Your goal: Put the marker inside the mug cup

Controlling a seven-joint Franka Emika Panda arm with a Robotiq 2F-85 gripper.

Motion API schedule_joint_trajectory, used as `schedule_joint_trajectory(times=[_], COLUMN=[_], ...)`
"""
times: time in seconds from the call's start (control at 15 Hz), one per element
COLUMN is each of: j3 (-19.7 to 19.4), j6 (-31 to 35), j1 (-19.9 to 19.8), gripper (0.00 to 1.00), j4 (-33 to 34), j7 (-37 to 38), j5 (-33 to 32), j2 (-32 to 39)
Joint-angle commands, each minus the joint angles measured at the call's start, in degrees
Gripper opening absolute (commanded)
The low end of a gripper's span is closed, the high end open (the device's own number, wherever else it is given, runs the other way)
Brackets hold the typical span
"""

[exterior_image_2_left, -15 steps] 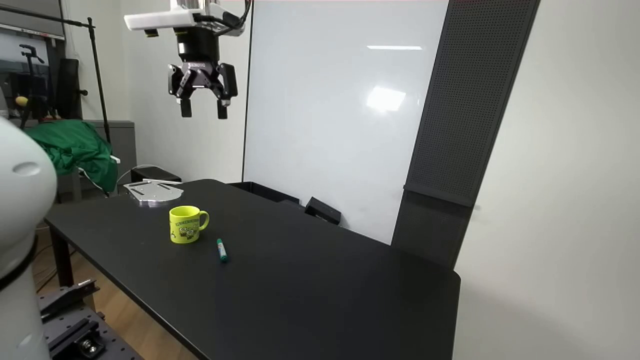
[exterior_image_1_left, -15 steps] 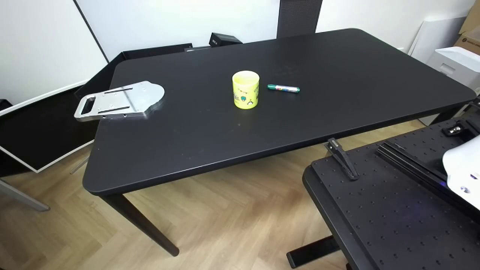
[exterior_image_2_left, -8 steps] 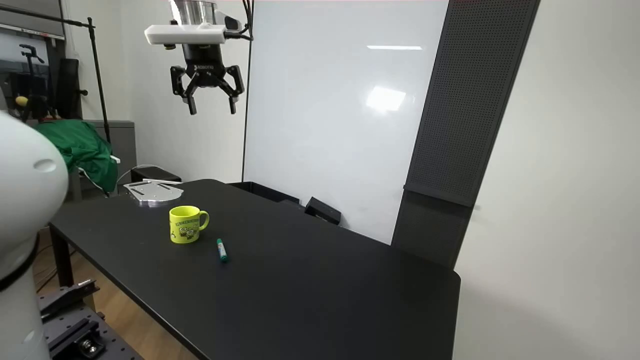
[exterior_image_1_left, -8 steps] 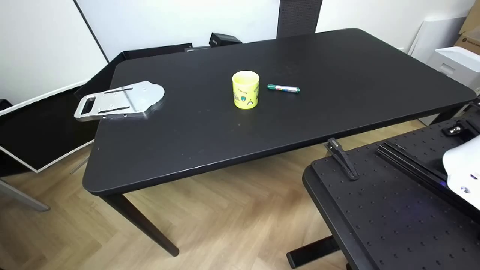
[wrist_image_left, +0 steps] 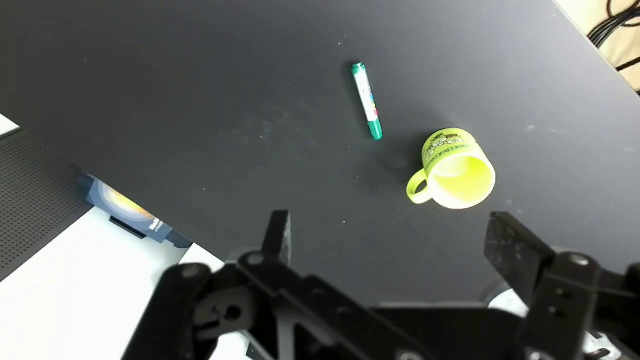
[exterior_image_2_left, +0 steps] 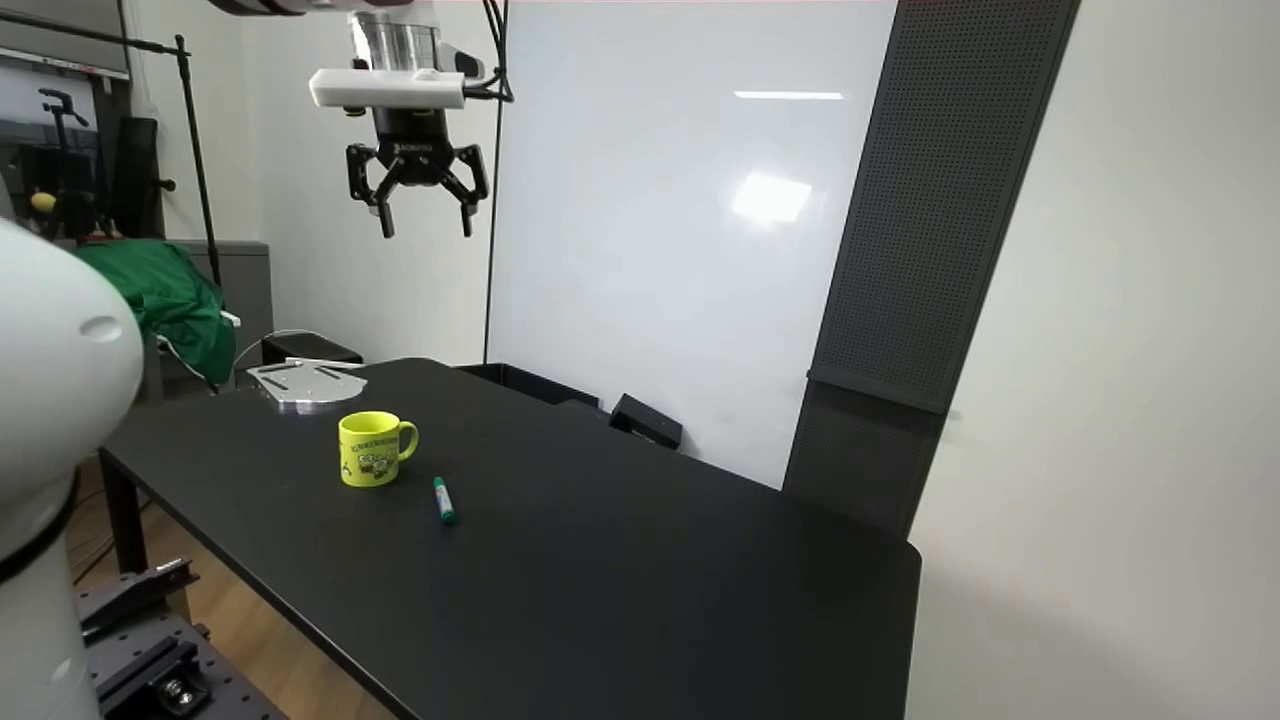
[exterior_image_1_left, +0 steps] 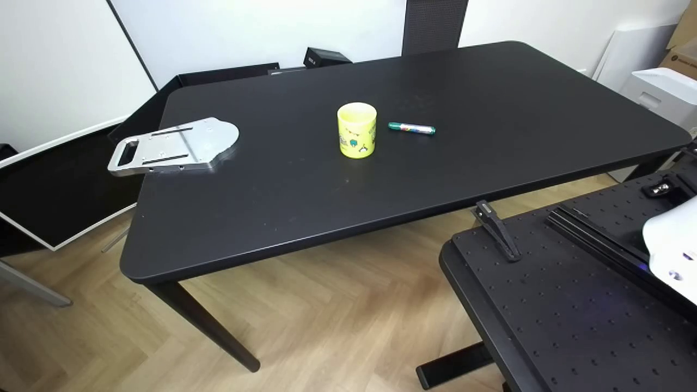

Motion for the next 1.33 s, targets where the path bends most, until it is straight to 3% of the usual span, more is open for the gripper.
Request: schedule_joint_trajectory(times=[0.0,0.4,0.67,0.93,1.27], j3=[-0.5,-2.4,-3.8,-4.3,-0.9], j6=[-0.2,6.3,14.6,19.9,21.3], j1=[0.6,-1.0,-1.2,-0.7,-2.4], gripper=[1.0,1.0,1.0,1.0,1.0], j4=[0.2,-3.5,-5.4,-4.1,-0.6], j7=[0.2,-2.6,-9.1,-25.9,-41.8], j5=[-0.3,-1.8,-1.0,2.7,5.5], j2=[0.1,8.7,15.7,24.0,34.0])
